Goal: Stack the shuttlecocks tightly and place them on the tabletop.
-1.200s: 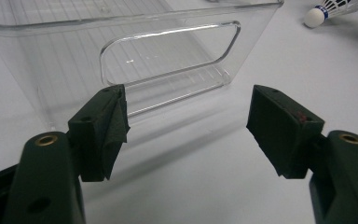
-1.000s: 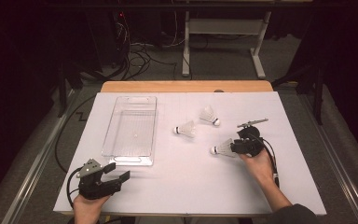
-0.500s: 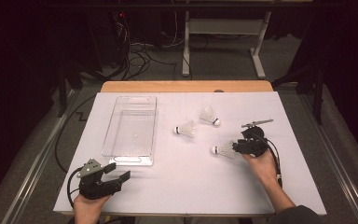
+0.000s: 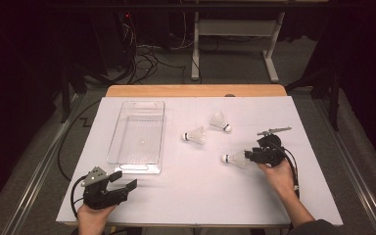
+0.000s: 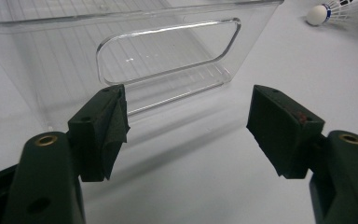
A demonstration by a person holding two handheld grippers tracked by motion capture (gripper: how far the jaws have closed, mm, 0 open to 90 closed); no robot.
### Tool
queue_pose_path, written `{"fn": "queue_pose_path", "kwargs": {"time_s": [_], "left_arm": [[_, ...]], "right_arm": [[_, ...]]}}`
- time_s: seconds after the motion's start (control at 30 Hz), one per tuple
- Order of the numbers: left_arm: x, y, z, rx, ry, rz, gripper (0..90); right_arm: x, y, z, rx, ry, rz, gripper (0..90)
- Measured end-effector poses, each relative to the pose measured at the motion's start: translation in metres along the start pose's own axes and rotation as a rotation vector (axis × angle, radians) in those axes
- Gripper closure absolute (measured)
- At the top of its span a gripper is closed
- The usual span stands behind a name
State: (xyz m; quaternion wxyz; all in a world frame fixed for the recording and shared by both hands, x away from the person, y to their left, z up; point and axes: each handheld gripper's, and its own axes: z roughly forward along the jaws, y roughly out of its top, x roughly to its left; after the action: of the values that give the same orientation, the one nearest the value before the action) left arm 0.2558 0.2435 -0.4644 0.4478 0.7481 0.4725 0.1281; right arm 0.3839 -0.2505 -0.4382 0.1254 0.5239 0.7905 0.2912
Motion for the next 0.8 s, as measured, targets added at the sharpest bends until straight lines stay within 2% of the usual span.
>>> {"fn": "queue_pose_path", "kwargs": {"time_s": [0.8], "left_arm": [[-0.0003, 0.0001, -0.0001, -0.001, -0.001, 0.002, 29.8]], "right_arm": [[-0.0016, -0.0077, -0.0003, -0.003, 0.003, 0.004, 58.5]]}}
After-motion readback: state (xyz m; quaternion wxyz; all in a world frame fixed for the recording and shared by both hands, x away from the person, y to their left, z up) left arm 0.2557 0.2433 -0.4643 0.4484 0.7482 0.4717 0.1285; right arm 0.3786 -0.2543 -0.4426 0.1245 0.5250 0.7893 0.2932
